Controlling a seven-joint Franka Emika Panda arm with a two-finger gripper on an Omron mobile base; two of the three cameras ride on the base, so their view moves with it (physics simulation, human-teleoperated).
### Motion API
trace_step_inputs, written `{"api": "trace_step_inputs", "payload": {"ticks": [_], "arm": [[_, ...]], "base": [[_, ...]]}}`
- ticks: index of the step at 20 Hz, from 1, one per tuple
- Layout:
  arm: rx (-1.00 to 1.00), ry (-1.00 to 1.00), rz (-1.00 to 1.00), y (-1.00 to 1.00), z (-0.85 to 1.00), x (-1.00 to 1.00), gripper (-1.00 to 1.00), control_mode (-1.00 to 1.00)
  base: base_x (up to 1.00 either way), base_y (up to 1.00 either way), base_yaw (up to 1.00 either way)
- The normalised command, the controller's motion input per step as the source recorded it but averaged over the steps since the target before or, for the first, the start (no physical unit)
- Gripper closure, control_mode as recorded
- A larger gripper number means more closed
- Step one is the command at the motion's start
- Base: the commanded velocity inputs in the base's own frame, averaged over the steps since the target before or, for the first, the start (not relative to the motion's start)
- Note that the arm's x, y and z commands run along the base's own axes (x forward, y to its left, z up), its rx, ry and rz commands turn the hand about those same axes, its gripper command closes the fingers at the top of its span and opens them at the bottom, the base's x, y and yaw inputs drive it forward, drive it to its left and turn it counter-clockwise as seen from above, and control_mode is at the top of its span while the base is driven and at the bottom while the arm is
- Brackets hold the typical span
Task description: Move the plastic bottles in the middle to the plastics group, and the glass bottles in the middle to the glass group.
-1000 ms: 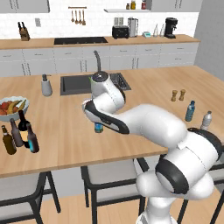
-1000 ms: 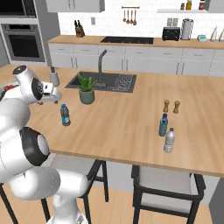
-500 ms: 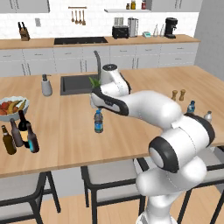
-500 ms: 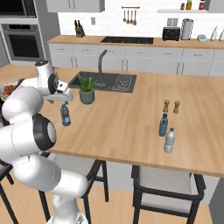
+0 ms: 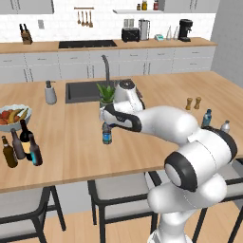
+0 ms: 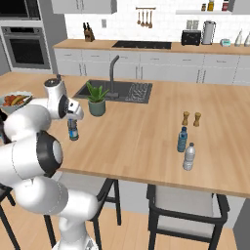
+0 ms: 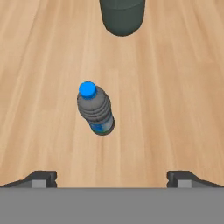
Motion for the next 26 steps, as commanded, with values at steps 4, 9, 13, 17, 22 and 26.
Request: {"api": "trace_step_inputs", "payload": {"ticks": [4,9,13,17,22,26], "arm": [[0.01,-0.03,0.06,0.08,-0.08,0.2,-1.0,-1.0],[0.0,0.0,0.07,0.13,-0.12,0.31,-1.0,-1.0],[0.0,0.0,0.05,0.08,-0.07,0.3,-1.0,-1.0],[0.0,0.01,0.02,0.0,-0.09,0.1,-1.0,-1.0],[0.0,0.04,0.03,0.0,-0.34,0.23,-1.0,-1.0],[0.0,0.05,0.04,0.1,-0.21,0.22,-1.0,-1.0]], "base": [[0.0,0.0,0.0],[0.0,0.0,0.0],[0.0,0.0,0.0],[0.0,0.0,0.0],[0.0,0.0,0.0],[0.0,0.0,0.0]]}}
